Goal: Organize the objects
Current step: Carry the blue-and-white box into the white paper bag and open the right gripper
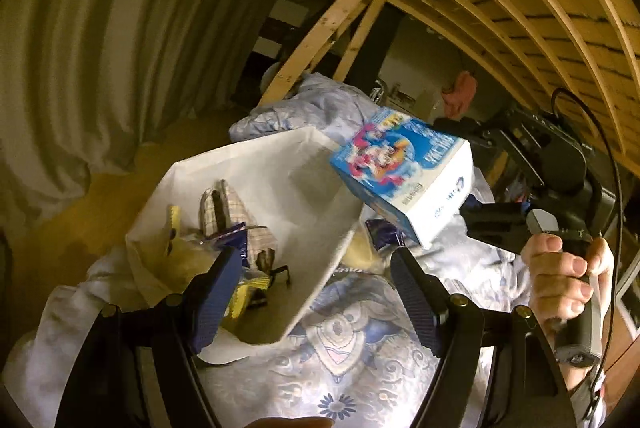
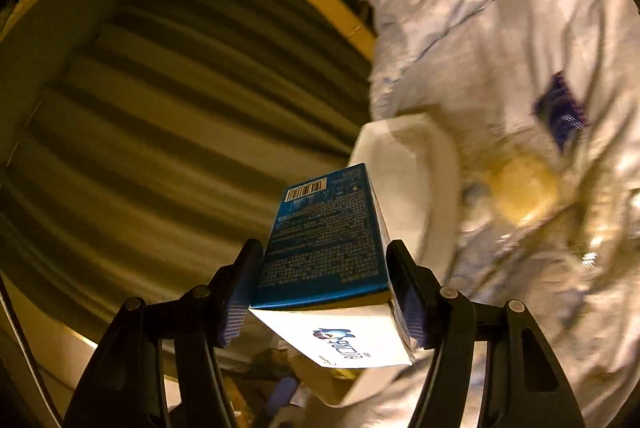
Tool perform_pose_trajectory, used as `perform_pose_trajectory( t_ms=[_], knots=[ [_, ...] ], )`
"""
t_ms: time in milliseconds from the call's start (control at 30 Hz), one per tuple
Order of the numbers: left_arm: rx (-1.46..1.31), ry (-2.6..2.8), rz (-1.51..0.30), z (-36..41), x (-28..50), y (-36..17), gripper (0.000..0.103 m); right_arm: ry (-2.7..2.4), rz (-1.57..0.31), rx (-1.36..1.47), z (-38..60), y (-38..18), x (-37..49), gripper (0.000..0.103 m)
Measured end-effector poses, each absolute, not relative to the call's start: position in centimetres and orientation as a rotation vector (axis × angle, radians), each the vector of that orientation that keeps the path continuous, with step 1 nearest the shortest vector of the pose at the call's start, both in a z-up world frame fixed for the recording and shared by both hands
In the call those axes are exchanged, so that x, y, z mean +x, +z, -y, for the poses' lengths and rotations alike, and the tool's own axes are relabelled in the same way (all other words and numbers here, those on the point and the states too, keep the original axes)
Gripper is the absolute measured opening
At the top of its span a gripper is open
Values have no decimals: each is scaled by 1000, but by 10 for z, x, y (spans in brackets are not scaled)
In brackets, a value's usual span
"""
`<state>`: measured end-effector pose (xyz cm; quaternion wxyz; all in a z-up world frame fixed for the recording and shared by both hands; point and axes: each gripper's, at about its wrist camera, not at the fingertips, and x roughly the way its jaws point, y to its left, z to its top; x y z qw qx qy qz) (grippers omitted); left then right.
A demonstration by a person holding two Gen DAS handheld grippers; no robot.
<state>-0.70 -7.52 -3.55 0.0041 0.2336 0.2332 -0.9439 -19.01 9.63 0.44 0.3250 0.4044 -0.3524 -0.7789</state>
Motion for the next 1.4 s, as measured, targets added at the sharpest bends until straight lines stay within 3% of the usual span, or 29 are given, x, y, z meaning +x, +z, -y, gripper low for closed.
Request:
perform_pose_trajectory(
  t_ms=[433, 633, 1067, 1400],
  knots=[
    [765, -2905, -718, 74, -20, -48, 76, -1883, 861, 1048, -52, -64, -179, 67],
    [758, -2917, -695, 70, -21, -45, 76, -1884, 833, 965, -81, -46, -166, 74],
    [810, -2768, -637, 71, -34, -52, 76, -1873, 817, 942, -76, -33, -141, 76],
    [779, -2722, -813, 85, -51, -67, 76, -1901, 677, 824, -67, -5, -124, 73]
  ],
)
